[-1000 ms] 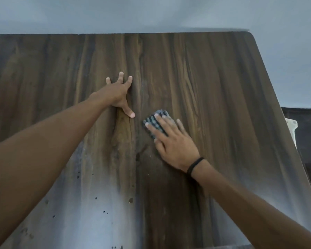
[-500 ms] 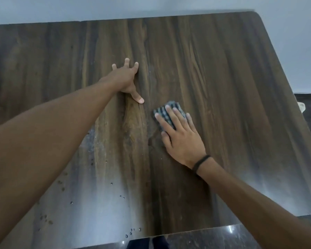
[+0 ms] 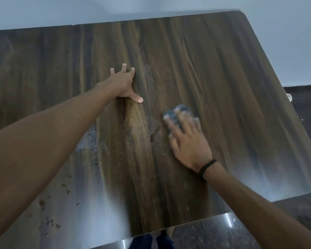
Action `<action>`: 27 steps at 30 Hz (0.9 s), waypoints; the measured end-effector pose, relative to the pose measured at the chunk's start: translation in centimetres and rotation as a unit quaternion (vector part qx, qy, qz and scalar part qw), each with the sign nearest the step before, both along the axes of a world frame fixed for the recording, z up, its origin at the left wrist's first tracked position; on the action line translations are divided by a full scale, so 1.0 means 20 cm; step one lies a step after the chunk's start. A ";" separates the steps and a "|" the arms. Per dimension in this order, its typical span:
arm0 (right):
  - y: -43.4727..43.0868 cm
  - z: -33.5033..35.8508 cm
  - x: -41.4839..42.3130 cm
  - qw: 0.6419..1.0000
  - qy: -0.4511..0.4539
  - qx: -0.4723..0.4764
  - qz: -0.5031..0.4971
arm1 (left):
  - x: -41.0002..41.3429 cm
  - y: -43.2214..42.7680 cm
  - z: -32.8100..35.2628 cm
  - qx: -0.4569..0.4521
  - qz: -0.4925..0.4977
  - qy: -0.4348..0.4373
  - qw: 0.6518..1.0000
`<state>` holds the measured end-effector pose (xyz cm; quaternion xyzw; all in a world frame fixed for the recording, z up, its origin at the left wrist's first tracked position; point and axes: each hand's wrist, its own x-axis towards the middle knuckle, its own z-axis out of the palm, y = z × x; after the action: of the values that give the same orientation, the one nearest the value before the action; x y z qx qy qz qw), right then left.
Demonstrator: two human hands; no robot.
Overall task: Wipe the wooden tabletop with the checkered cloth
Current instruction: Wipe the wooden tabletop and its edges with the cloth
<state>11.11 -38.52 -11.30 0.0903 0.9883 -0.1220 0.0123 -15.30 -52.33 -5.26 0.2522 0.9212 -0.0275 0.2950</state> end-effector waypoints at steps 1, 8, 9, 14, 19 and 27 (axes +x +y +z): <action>-0.02 0.00 0.07 0.997 -0.005 0.010 0.075 | 0.03 -0.02 0.01 -0.010 -0.011 -0.007 1.000; -0.15 0.00 0.19 0.999 -0.012 -0.014 0.029 | 0.28 -0.09 -0.03 -0.112 -0.003 -0.078 0.991; -0.16 -0.01 0.26 0.995 -0.013 -0.004 0.103 | 0.30 -0.09 -0.04 -0.110 -0.008 -0.067 0.992; 0.01 0.00 0.23 0.995 -0.009 -0.021 -0.096 | 0.32 -0.12 -0.03 -0.060 0.004 -0.047 0.997; -0.08 -0.03 0.53 0.994 0.017 0.024 0.105 | 0.42 -0.20 -0.07 -0.040 0.018 -0.035 0.998; -0.15 -0.02 0.81 0.992 -0.007 0.011 0.124 | 0.45 -0.21 -0.06 -0.027 0.033 -0.033 0.999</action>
<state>27.35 -41.47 -11.70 -0.0322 0.9930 -0.1084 0.0334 -6.26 -56.56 -6.42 0.2140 0.9178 -0.0343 0.3327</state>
